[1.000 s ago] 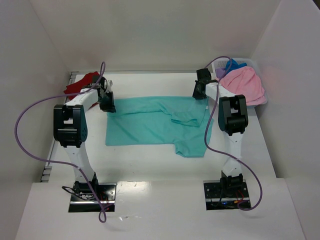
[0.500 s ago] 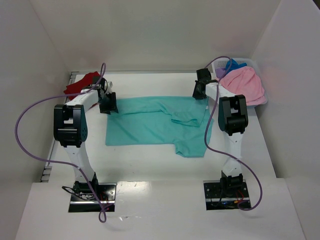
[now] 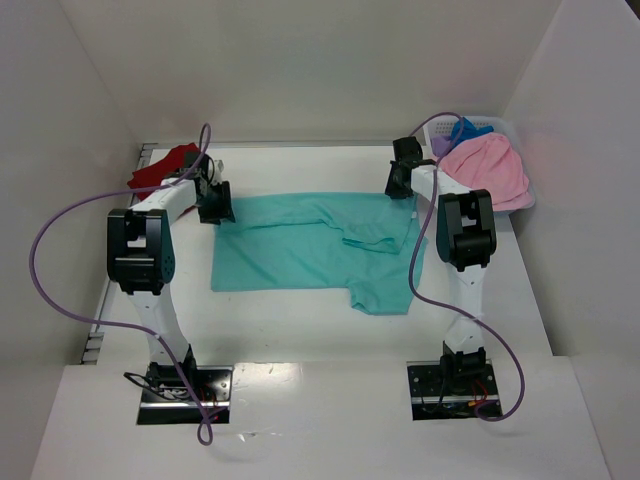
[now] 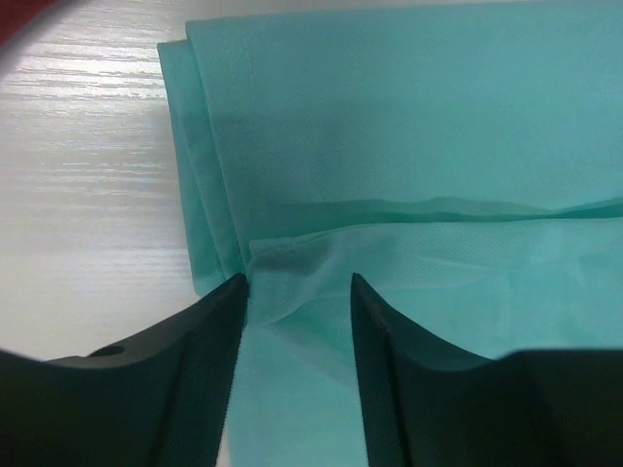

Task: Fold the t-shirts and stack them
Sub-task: Fold the flattened tshirt in 1/3 of the way

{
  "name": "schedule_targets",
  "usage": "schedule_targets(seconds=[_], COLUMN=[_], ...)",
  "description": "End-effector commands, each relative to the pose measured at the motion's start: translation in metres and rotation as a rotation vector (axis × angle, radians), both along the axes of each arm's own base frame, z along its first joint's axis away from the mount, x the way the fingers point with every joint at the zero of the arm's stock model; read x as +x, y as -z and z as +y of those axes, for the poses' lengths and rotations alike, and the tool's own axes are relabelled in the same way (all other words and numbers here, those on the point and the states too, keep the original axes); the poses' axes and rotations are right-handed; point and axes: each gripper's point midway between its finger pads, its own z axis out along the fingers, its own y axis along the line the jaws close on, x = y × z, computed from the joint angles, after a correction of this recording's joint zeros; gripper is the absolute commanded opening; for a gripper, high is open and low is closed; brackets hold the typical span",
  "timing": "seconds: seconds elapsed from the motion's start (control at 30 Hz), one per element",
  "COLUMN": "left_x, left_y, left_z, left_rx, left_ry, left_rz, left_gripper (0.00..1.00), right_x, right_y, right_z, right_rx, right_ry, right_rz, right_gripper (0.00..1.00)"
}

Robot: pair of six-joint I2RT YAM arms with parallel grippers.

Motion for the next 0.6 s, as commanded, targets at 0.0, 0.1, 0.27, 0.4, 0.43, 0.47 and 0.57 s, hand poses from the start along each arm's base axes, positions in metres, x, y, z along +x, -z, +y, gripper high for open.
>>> schedule_targets(seconds=[0.0, 0.1, 0.27, 0.4, 0.43, 0.47, 0.57], left_x=[0.015, 0.017, 0.014, 0.014, 0.011, 0.009, 0.005], left_y=[-0.013, -0.012, -0.009, -0.009, -0.005, -0.005, -0.009], left_z=[0.003, 0.002, 0.0, 0.001, 0.001, 0.0, 0.001], left_rx=[-0.011, -0.02, -0.024, -0.02, -0.02, -0.02, -0.016], left_ry=[-0.019, -0.014, -0.002, 0.006, 0.006, 0.006, 0.014], left_rz=[-0.059, -0.059, -0.05, -0.052, -0.041, -0.032, -0.035], left_gripper=[0.52, 0.45, 0.36, 0.24, 0.19, 0.17, 0.04], right_x=[-0.011, -0.011, -0.011, -0.011, -0.011, -0.011, -0.011], right_y=[0.005, 0.005, 0.005, 0.005, 0.005, 0.005, 0.005], right_z=[-0.004, -0.004, -0.004, -0.004, -0.004, -0.004, -0.004], right_rx=[-0.005, -0.005, -0.005, -0.005, -0.005, -0.005, -0.005], right_ry=[0.006, 0.006, 0.006, 0.006, 0.006, 0.006, 0.006], right_rz=[0.033, 0.033, 0.033, 0.033, 0.033, 0.033, 0.033], right_gripper=[0.0, 0.0, 0.0, 0.0, 0.0, 0.0, 0.0])
